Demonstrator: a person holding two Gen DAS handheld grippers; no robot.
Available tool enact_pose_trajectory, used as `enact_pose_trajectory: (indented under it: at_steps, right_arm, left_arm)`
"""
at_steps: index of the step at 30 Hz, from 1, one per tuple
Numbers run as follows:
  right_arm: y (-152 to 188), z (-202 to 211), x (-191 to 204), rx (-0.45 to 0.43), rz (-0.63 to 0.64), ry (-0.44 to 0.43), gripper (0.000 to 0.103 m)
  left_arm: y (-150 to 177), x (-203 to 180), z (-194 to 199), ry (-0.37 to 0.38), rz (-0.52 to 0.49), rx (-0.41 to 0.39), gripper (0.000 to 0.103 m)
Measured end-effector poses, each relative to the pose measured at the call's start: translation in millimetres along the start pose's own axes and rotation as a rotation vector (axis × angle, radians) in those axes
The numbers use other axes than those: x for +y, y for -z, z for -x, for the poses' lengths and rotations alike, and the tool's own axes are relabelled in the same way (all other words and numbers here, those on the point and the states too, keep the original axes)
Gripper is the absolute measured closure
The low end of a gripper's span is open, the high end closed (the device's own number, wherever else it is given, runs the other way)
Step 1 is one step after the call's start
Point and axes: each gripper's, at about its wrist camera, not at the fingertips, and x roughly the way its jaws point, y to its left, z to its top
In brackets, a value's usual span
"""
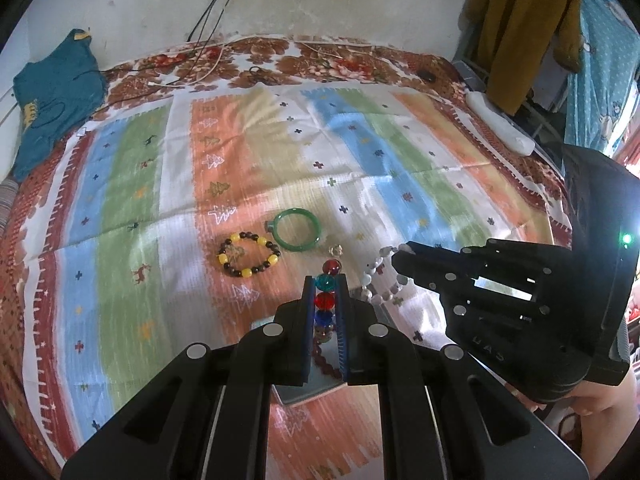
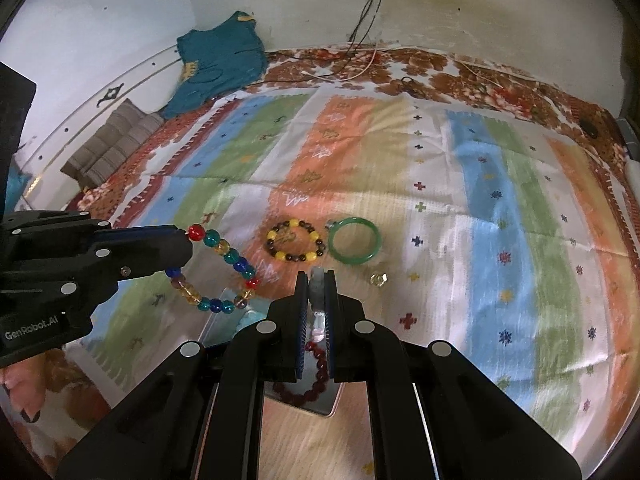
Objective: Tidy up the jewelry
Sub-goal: 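Lift both held items and carry them over the silver tin, then open right tool to drop pearl charm while left tool releases multicolour bracelet into tin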
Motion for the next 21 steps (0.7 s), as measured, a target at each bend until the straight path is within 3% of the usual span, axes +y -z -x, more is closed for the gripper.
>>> enact_pose_trajectory:
  at_steps: [15,21]
  right_arm:
    - [15,6,5,0.012,0.004,-0.002,0.094]
    - [16,-3,-6,0.046,-0.015,0.09,0.093]
  left_arm:
    - [21,-9,10,0.001,0.005,-0.008,0.094]
    - [20,-1,4,-0.107,0.021,0.008,0.088]
